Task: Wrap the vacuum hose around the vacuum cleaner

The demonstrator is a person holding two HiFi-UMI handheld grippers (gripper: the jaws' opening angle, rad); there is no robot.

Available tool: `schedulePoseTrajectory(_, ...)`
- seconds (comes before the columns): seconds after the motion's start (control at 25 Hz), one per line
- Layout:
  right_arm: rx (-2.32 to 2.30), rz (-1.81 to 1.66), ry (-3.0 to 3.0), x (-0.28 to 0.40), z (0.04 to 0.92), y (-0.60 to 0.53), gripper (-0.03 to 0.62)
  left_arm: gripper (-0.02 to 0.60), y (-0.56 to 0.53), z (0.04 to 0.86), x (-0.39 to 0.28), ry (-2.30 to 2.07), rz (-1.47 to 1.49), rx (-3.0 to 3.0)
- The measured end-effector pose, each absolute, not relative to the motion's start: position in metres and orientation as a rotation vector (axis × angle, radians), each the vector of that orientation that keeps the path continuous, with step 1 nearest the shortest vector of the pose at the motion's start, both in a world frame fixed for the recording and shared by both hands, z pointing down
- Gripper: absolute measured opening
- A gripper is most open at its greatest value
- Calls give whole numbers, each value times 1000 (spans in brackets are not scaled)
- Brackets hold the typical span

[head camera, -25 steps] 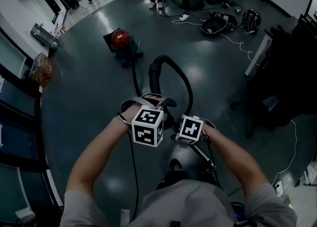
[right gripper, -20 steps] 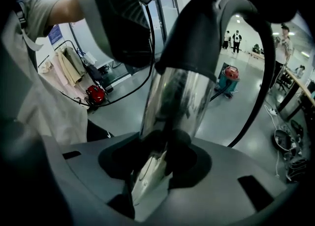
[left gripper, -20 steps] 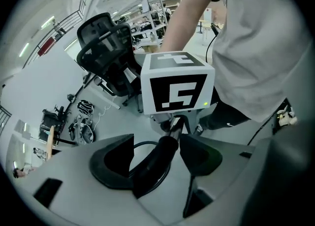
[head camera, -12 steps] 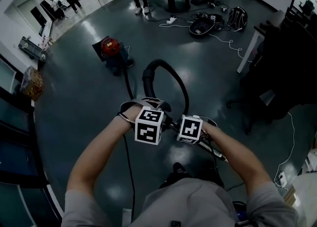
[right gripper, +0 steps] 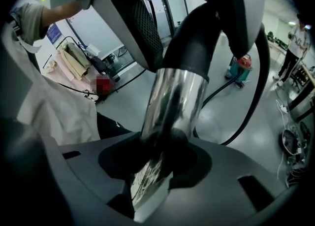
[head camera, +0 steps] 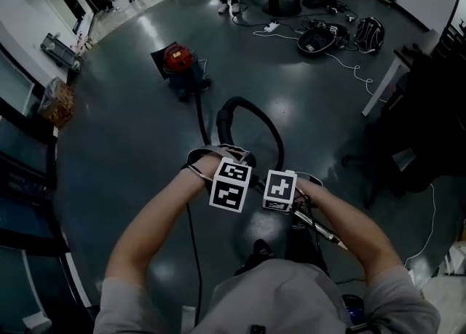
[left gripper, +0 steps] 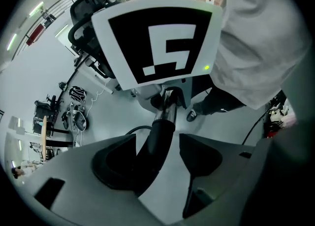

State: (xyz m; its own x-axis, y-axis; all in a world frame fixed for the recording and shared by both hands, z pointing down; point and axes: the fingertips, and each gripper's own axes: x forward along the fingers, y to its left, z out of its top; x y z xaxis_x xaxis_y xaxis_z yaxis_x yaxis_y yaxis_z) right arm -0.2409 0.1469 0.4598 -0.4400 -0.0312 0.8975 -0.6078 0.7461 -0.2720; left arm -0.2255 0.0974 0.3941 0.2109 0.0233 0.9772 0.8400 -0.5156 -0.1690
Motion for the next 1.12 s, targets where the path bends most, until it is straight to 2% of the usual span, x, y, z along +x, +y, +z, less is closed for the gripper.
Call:
schedulePoseTrajectory(0.24,426,728,-1943,-208,464,139,161,272,82,406,-197,-826,-1475,-1769)
schedulePoseTrajectory(0.36,392,727,-1940,-188,464,133,161,228,72,409,-176,-843,-1504,-1695)
schedulePoseTrajectory(0.56,337,739,-1944,-146,467,127,161,217,60,419,-138,-876,-1534,-1597)
schedulePoseTrajectory(1.12,73,689,-1877,-97,480,144,161,155,78,455,-124,-1061,-1593,-1704)
